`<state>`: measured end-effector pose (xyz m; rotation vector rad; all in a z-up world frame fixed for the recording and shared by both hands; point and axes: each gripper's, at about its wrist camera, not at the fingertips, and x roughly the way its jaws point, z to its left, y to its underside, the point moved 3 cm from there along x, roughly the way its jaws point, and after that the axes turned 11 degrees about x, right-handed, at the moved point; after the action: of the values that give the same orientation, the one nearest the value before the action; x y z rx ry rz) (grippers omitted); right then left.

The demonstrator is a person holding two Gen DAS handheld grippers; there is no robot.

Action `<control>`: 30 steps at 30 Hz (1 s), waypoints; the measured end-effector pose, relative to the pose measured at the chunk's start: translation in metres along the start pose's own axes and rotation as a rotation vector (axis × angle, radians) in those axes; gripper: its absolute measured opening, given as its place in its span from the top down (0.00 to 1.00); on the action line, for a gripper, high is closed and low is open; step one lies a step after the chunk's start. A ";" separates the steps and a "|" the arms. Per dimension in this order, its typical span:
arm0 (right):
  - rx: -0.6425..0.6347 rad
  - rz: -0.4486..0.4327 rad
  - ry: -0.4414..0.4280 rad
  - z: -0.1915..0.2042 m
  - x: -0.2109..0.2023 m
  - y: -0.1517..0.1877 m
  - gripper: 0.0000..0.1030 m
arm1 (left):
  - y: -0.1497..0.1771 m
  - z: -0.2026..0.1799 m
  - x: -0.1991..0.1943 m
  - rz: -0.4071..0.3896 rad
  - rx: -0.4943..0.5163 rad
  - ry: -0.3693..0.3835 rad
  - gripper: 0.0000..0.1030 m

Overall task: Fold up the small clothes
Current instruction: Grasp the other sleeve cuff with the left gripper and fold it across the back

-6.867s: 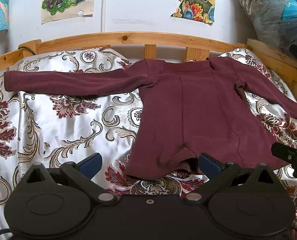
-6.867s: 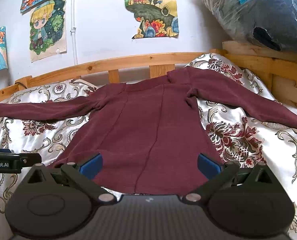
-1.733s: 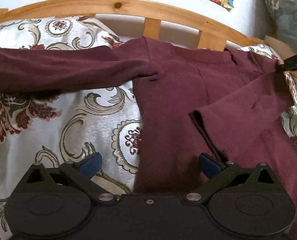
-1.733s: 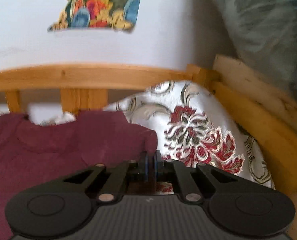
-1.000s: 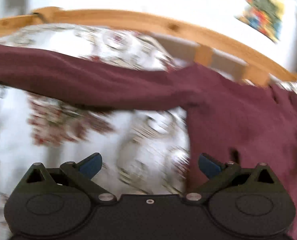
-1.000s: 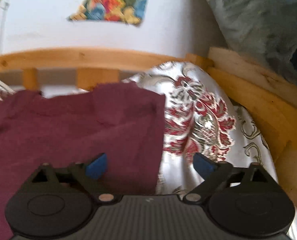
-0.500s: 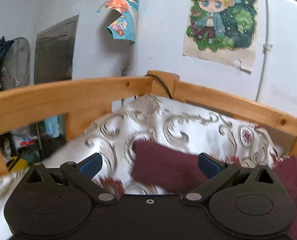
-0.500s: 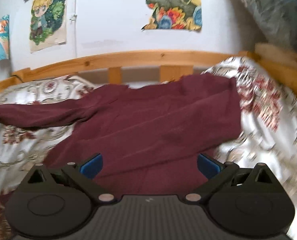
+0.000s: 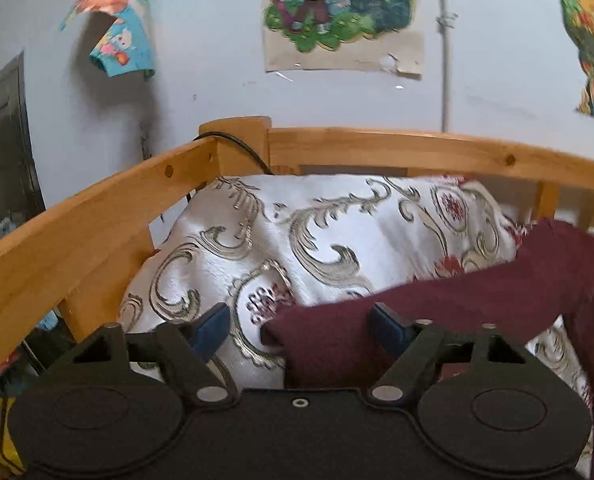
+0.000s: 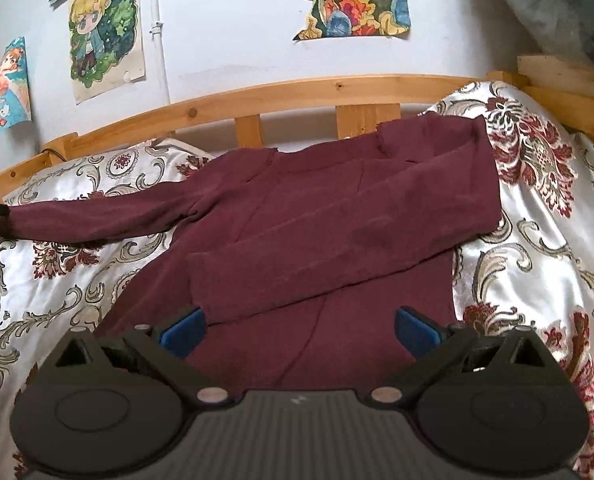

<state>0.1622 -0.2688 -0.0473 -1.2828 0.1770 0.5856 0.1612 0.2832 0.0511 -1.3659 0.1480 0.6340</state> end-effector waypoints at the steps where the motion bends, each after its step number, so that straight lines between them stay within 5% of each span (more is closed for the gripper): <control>1: 0.002 0.001 0.000 -0.001 -0.001 0.000 0.00 | -0.001 0.001 0.000 0.013 0.014 0.004 0.49; 4: 0.009 -0.003 -0.002 -0.004 -0.005 0.001 0.00 | -0.007 -0.003 0.005 0.081 0.104 0.033 0.74; 10: 0.028 -0.017 -0.019 -0.007 -0.011 -0.001 0.00 | -0.016 -0.024 -0.006 0.197 0.257 0.047 0.93; 21: 0.010 -0.021 -0.078 0.003 -0.022 0.007 0.00 | -0.091 -0.070 -0.072 0.253 0.008 0.301 0.94; 30: 0.026 -0.006 -0.104 -0.006 -0.036 0.012 0.00 | -0.135 -0.165 -0.116 0.142 0.078 0.465 0.94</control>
<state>0.1273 -0.2835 -0.0434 -1.2244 0.0948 0.6413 0.1758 0.0804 0.1838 -1.4172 0.6413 0.4124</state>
